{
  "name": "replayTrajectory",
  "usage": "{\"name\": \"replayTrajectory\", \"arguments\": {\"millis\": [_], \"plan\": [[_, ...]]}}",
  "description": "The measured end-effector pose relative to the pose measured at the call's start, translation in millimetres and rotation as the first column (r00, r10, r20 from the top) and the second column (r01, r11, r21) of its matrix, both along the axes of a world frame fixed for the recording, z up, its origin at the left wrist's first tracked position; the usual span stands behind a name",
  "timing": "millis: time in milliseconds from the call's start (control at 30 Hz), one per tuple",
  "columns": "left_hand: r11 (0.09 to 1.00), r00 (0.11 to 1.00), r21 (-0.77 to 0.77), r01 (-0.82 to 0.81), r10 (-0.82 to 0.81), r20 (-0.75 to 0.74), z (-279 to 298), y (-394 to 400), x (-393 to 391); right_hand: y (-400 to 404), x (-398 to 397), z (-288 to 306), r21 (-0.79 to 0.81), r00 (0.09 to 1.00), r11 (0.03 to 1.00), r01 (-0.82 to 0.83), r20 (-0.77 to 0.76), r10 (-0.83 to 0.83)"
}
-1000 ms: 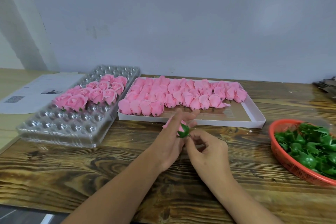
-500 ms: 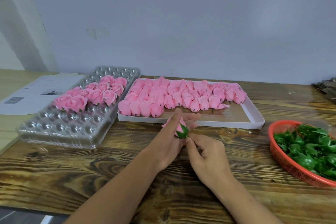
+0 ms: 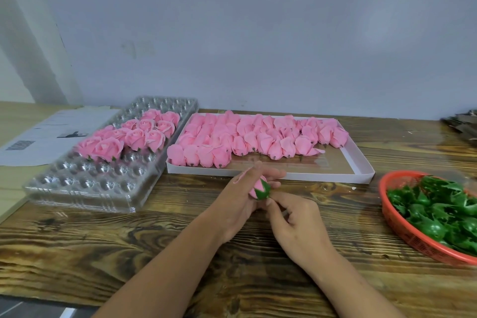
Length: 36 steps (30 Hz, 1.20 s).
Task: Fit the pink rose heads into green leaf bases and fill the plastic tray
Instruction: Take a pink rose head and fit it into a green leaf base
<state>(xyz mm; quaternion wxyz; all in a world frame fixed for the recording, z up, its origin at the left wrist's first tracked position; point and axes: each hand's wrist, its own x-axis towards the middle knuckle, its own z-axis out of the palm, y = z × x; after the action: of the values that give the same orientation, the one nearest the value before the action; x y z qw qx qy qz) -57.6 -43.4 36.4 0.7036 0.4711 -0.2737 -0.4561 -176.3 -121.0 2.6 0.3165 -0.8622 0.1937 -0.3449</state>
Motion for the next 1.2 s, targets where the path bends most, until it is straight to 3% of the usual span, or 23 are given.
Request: {"name": "replayTrajectory", "arguments": {"millis": [200, 433, 667, 900, 1033, 1200], "plan": [[0.999, 0.999, 0.018, 0.035, -0.036, 0.035, 1, 1, 2, 0, 0, -1, -0.074, 1.000, 0.997, 0.007, -0.028, -0.009], [0.998, 0.998, 0.021, 0.061, -0.060, -0.030, -4, 0, 7, 1, 0, 1, 0.069, 0.999, 0.997, -0.046, -0.007, 0.046], [0.997, 0.997, 0.031, 0.067, -0.068, 0.031, -10, -5, 11, 2, 0, 5, 0.083, 0.995, 0.994, -0.066, 0.074, 0.059], [0.991, 0.959, 0.000, -0.133, 0.129, 0.251, -14, -6, 8, 2, 0, 5, 0.095, 0.995, 0.993, -0.069, 0.081, 0.062], [0.955, 0.848, -0.123, -0.268, 0.295, 0.440, -17, -6, 7, -1, 0, 3, 0.090, 0.998, 0.995, -0.033, 0.057, 0.028], [0.946, 0.734, -0.118, -0.301, 0.309, 0.605, -21, -5, 9, -2, 0, 2, 0.072, 1.000, 0.997, -0.009, 0.016, 0.008]]}}
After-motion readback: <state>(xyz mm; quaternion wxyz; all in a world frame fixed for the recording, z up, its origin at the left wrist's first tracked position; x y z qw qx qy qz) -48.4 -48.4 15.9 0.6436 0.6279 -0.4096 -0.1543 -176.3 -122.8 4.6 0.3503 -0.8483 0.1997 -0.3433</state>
